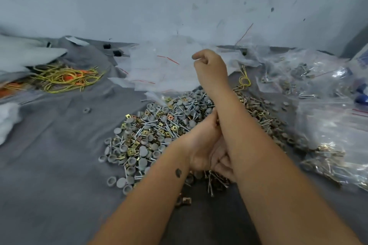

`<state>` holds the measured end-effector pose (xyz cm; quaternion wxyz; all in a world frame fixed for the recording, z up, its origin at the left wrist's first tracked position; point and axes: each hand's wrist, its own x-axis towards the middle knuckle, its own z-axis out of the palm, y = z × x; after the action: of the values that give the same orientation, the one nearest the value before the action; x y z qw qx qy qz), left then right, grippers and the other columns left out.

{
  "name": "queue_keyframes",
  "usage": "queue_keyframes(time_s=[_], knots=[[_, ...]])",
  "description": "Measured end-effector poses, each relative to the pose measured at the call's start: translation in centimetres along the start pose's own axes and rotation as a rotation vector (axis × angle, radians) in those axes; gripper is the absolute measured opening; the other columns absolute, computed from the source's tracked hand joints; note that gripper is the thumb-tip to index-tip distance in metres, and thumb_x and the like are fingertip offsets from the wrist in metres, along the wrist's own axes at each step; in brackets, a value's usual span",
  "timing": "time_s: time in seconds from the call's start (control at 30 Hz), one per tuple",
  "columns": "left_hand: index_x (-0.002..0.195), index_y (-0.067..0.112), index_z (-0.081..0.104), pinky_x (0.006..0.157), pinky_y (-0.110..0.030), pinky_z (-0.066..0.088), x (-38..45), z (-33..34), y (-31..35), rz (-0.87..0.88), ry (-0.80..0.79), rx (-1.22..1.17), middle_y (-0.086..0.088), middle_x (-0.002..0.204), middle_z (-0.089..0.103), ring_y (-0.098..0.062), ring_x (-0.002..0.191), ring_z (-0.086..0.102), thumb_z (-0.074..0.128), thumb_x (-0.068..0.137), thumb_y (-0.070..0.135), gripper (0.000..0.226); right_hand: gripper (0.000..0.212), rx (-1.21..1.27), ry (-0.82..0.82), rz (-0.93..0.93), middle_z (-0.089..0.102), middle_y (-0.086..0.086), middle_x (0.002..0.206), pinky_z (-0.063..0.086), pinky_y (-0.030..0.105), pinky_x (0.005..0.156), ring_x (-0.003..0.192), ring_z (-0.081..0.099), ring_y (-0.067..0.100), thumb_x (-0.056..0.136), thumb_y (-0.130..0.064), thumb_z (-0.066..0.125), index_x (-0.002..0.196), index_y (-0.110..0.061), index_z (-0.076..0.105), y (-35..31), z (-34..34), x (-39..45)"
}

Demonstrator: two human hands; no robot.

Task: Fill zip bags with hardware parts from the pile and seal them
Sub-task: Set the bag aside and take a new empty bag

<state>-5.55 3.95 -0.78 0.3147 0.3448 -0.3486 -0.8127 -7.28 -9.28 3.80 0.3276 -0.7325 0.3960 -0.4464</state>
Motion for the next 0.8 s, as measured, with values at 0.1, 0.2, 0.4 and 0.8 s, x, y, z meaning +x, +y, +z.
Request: queue_keyframes(time_s=[0.1, 0.2, 0.4, 0.8], knots=[[0.1, 0.006, 0.066, 0.042, -0.017, 0.046, -1.2, -2.4, 2.3, 0.003, 0.287, 0.299, -0.01, 0.074, 0.073, -0.016, 0.055, 0.068, 0.009, 0.098, 0.066, 0.083, 0.025, -0.179, -0.156, 0.01, 0.059, -0.012, 0.091, 0.044, 0.032, 0.074, 0.089, 0.056, 0.015, 0.088, -0.015, 0.047, 0.102, -0.027, 0.065, 2.5, 0.9, 0.9], [0.102, 0.007, 0.064, 0.042, -0.016, 0.043, -1.7, -5.5, 4.2, 0.339, 0.741, 0.179, -0.004, 0.067, 0.071, -0.013, 0.051, 0.063, 0.032, 0.104, 0.039, 0.046, 0.023, -0.526, -0.304, -0.047, 0.066, 0.0, 0.115, 0.047, 0.039, 0.092, 0.112, 0.056, 0.027, 0.089, -0.028, 0.054, 0.099, -0.036, 0.073, 4.8, 1.9, 1.3], [0.089, 0.013, 0.066, 0.043, -0.017, 0.041, -1.7, -9.6, 5.6, 0.813, 1.187, -0.24, 0.005, 0.052, 0.06, -0.009, 0.047, 0.057, 0.046, 0.094, 0.012, 0.021, 0.036, -0.912, -0.604, -0.019, 0.065, 0.0, 0.12, 0.03, 0.047, 0.104, 0.115, 0.055, 0.026, 0.094, -0.051, 0.041, 0.111, -0.036, 0.069, 5.1, 4.2, 2.7], [0.127, 0.017, 0.05, 0.077, -0.031, 0.058, -2.5, -7.0, 3.9, 0.762, 1.126, -0.066, -0.002, 0.11, 0.057, -0.018, 0.104, 0.061, 0.063, 0.093, 0.022, 0.037, 0.035, 0.431, -0.029, -0.029, 0.074, -0.002, 0.077, 0.049, 0.021, 0.067, 0.069, 0.069, 0.014, 0.089, 0.001, 0.059, 0.111, -0.026, 0.054, 1.3, -0.9, -1.8]])
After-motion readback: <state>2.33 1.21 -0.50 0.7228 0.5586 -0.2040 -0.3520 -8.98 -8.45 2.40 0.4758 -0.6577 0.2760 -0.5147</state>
